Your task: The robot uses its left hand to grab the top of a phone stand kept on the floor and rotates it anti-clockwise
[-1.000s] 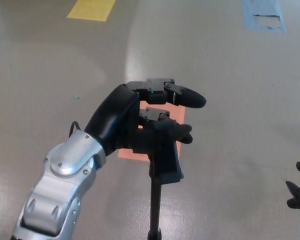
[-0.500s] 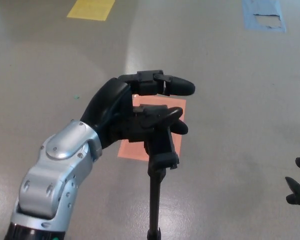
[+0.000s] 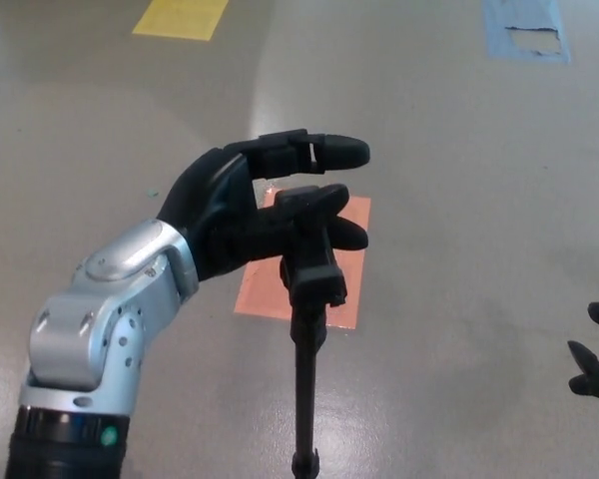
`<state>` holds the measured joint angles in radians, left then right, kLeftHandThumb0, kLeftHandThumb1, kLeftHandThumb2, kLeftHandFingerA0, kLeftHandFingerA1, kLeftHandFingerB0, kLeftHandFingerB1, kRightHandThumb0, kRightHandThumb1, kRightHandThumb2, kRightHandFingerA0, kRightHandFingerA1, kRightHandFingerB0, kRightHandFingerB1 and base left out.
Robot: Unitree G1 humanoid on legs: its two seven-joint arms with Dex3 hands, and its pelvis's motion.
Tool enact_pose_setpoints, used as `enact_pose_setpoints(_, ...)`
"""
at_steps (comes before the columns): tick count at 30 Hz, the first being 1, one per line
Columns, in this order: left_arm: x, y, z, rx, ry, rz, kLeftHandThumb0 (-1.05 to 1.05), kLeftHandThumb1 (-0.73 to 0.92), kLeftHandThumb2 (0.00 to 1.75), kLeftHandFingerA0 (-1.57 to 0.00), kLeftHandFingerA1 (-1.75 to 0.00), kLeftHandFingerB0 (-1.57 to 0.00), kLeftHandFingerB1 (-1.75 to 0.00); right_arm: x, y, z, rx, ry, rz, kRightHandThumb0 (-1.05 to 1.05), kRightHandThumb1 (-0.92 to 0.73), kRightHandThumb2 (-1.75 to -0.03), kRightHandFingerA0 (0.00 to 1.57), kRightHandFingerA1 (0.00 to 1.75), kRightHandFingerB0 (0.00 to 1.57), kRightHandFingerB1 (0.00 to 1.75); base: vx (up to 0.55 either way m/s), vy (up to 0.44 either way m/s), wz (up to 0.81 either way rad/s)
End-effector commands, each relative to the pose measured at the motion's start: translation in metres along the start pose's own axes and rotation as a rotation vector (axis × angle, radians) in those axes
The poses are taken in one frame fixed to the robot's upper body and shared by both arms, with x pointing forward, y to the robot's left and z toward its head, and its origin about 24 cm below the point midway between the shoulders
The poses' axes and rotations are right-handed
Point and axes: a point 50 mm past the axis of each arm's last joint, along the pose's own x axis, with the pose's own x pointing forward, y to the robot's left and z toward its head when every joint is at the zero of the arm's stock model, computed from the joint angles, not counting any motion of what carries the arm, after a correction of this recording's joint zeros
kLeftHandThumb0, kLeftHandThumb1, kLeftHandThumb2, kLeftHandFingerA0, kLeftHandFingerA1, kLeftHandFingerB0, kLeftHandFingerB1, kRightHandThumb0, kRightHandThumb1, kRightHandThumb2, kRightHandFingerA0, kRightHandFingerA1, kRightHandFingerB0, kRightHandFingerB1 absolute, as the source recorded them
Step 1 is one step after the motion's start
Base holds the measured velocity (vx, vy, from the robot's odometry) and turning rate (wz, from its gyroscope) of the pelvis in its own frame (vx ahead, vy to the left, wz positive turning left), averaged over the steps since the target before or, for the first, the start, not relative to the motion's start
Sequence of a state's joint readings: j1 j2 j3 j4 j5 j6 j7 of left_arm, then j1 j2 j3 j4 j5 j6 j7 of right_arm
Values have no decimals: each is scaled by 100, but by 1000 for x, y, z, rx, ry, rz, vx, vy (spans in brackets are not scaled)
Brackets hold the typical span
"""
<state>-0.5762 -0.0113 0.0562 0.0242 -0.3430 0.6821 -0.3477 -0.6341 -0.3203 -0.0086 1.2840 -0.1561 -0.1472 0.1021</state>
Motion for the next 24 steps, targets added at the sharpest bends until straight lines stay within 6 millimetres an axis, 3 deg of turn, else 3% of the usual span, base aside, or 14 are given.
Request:
enact_pose_setpoints(1, 4, 5, -9, -287, 243, -6, -21, 76, 63, -100, -63, -74, -53, 2, -19, 11, -14, 29, -35, -50, -84, -68, 68, 47, 10, 20, 0, 0, 0)
enact_pose_setpoints(2, 4, 5, -9, -292, 244, -10, -21, 76, 63, -101, -63, -74, -53, 2, -19, 12, -16, 31, -36, -51, -85, -65, 70, 46, 8, 26, 0, 0, 0)
enact_pose_setpoints(16, 2, 4, -8, -288, 242, -26, -20, 75, 62, -97, -61, -73, -50, 3, -19, 14, -20, 38, -30, -50, -86, -65, 68, 46, 8, 26, 0, 0, 0)
enact_pose_setpoints(17, 1, 4, -7, -286, 242, -59, -29, 63, 58, -79, -53, -46, -36, 3, -19, 14, -18, 43, -30, -50, -86, -65, 67, 46, 9, 26, 0, 0, 0)
enact_pose_setpoints(18, 1, 4, -6, -287, 243, -68, -29, 63, 58, -79, -53, -46, -36, 3, -19, 14, -17, 44, -30, -50, -86, -65, 67, 46, 9, 26, 0, 0, 0)
enact_pose_setpoints(19, -1, 2, -4, -264, 223, -151, -54, 47, 73, -26, -46, -7, -29, 3, -20, 14, -13, 38, -30, -49, -86, -65, 67, 46, 8, 26, 0, 0, 0)
enact_pose_setpoints(20, -2, 2, -2, -225, 210, -196, -65, 44, 80, -1, -30, 0, -15, 2, -20, 14, -17, 38, -31, -57, -73, -91, 62, 58, 7, 30, 0, 0, 0)
enact_pose_setpoints(23, -6, 1, 2, -125, 182, -283, -72, 48, 83, 0, -18, 0, -10, 2, -20, 14, -18, 36, -29, -58, -73, -92, 61, 58, 7, 30, 0, 0, 0)
enact_pose_setpoints(24, -7, 1, 2, -116, 180, -295, -72, 49, 75, 0, -11, 0, -1, 2, -20, 13, -18, 37, -29, -58, -73, -92, 62, 59, 7, 30, 0, 0, 0)
